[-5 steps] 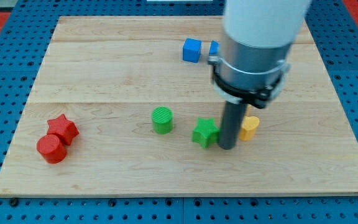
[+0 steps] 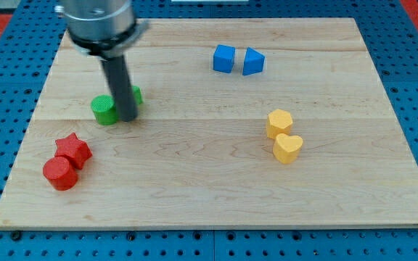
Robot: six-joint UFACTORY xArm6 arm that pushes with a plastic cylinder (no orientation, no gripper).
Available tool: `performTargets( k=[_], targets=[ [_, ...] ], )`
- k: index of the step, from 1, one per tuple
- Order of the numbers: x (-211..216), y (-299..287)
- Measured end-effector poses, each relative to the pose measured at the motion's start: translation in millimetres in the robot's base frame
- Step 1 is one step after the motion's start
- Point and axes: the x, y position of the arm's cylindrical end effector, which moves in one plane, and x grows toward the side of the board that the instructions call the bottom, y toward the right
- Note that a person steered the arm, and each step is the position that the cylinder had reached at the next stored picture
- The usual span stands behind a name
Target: Move the green circle to the top left corner of the board
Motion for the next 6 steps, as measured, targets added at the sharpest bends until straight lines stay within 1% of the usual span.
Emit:
performTargets(
  k=[1, 2, 3, 4, 5, 6],
  targets=[
    [-13.2, -39.4],
    [-27.9, -11.8],
    [-8.3, -9.3],
    [4.0, -65.4],
    [-17.3, -121.7],
    [-75.9, -75.4]
  ],
)
